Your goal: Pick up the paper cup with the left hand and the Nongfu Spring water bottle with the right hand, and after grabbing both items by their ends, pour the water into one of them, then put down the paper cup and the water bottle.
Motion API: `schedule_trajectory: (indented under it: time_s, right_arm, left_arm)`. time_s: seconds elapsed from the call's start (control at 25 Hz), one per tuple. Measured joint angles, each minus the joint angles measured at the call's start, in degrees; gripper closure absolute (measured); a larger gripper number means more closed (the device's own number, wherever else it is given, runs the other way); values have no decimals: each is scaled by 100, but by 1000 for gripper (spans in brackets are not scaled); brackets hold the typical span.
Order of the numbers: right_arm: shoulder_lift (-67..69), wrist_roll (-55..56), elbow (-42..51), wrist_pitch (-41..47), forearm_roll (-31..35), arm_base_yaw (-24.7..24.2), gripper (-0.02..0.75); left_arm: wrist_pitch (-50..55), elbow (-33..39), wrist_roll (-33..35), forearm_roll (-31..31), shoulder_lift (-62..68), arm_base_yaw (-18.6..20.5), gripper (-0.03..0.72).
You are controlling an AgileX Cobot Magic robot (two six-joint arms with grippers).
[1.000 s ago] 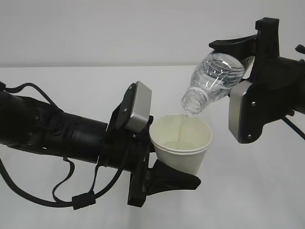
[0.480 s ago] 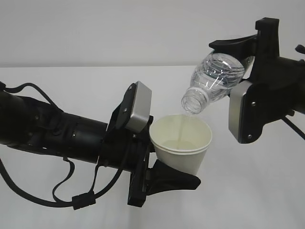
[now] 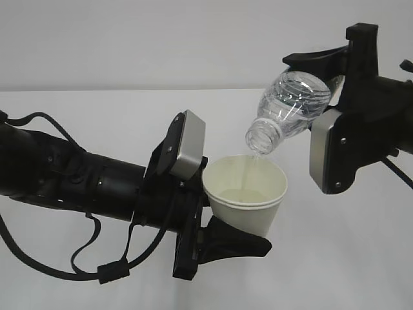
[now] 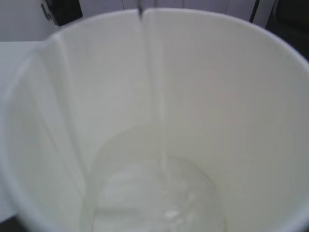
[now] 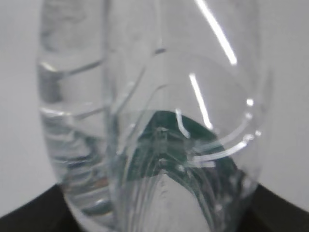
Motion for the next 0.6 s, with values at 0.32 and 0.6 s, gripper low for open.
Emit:
schedule_trajectory:
  time_s: [0.32, 0.6]
  right_arm:
    - [0, -12, 0, -3, 0, 0, 270]
    - [0, -83, 0, -3, 0, 0, 270]
  left_arm:
    - [0, 0, 0, 0, 0, 0, 247]
    - [0, 0, 0, 0, 0, 0, 247]
